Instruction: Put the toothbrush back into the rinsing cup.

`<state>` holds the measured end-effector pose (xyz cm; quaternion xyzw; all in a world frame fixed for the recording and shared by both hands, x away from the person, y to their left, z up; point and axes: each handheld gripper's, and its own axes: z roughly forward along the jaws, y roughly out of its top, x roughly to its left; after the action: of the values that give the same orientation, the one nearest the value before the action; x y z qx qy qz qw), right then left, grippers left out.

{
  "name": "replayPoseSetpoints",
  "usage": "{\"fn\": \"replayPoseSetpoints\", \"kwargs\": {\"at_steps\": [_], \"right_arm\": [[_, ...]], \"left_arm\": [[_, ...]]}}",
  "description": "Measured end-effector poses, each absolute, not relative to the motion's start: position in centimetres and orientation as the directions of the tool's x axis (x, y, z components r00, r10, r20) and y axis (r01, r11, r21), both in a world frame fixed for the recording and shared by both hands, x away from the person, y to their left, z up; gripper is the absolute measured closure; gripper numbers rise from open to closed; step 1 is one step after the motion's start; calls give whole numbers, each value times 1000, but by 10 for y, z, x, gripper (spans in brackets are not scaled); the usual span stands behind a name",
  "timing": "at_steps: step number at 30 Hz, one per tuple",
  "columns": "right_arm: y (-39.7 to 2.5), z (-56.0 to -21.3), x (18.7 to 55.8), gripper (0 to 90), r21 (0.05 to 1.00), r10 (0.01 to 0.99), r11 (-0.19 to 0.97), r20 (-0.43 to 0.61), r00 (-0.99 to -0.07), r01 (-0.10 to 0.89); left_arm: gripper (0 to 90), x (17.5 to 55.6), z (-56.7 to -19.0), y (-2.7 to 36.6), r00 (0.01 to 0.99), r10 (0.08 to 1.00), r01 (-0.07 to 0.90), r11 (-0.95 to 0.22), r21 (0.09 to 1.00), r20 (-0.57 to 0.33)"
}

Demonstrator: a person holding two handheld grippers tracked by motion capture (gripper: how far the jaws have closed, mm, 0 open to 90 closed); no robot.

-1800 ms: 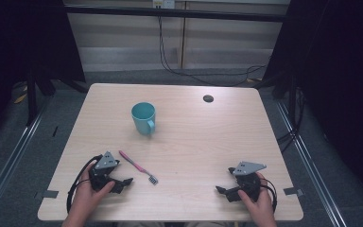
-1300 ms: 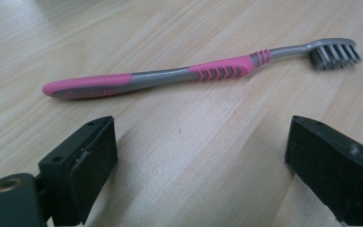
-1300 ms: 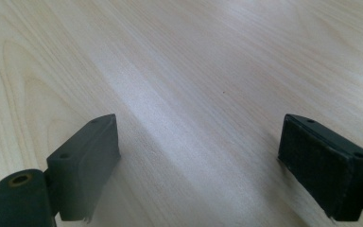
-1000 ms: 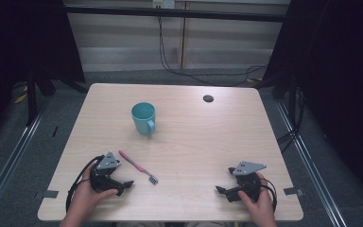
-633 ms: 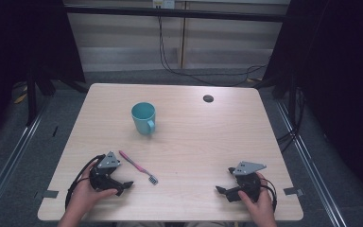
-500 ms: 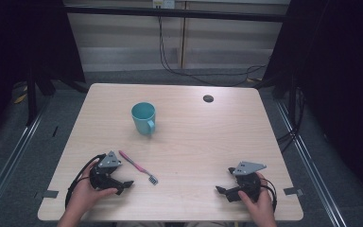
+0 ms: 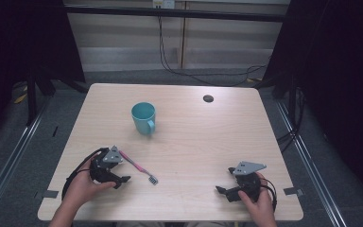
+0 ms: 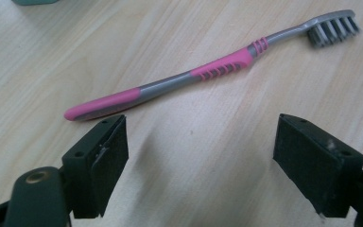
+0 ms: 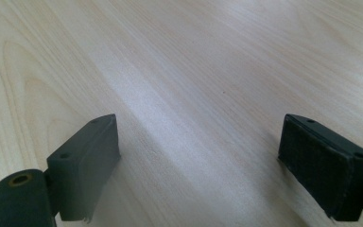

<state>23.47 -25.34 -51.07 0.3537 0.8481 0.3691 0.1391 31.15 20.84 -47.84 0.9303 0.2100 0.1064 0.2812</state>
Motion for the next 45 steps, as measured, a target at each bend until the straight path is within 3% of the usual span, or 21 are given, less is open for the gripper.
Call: {"fn": "replayPoseSetpoints", "kwargs": {"at_steps": [19, 45], "right_arm": [[-253, -511, 235, 125, 725, 703, 477, 26, -711, 497], [-253, -511, 235, 125, 725, 702, 478, 25, -712, 497]], "left_arm": [[197, 329, -465, 192, 910, 394, 281, -813, 510, 126], [215, 347, -464, 168, 946, 300, 220, -871, 439, 121]]}}
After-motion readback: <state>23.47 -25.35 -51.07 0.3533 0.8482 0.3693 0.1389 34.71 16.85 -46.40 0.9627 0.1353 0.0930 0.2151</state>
